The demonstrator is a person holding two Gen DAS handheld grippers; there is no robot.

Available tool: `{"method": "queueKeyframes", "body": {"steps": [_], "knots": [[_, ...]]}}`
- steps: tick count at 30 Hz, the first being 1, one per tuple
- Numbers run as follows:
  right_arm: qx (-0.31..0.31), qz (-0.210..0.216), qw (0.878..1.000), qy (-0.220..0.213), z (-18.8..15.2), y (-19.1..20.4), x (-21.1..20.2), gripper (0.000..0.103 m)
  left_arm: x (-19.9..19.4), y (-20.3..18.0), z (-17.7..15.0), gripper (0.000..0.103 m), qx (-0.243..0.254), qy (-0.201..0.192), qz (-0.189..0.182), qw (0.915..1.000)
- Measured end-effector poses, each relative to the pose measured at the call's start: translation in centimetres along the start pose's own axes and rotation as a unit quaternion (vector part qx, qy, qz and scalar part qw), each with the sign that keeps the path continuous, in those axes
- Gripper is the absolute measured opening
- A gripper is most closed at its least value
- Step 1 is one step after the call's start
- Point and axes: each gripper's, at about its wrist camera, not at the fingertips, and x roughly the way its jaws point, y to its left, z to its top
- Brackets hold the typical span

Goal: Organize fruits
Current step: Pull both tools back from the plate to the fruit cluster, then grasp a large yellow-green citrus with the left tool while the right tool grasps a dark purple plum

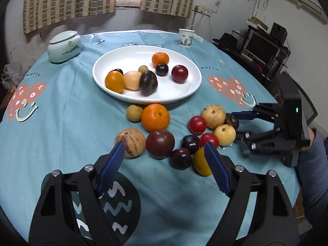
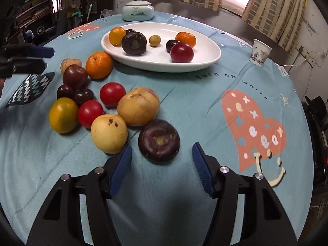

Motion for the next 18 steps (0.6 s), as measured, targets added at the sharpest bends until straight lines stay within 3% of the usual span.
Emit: {"method": "queueKeyframes", "body": {"steps": [1, 6, 11, 15, 18], "knots": [[0.007, 0.011, 1.000, -0.004, 0.1, -0.3, 0.2, 0.041, 0.2, -0.3, -0.2, 0.081, 0.007, 0.004, -0.004, 1.0000], [0.008, 0.011, 1.000, -0.018, -0.3, -0.3, -1.1, 0.041, 0.6, -3.7, -1.3, 0.081, 0.071, 0.018, -0.034, 0.9967], [0.048, 0.000, 0.998, -0.046, -0.6, -1.9, -3.0, 0.041, 2.3, -6.7, -2.2, 0.080, 0.099, 0.052, -0.013, 0.9936], [0.050, 0.009, 0.997, -0.054, -0.8, -1.8, -3.4, 0.041, 2.7, -7.4, -2.2, 0.053, 0.085, 0.062, -0.012, 0.9944], [0.050, 0.011, 0.997, -0.054, -0.8, -1.8, -3.4, 0.041, 3.4, -8.1, -2.0, 0.051, 0.091, 0.057, 0.018, 0.9941]]}}
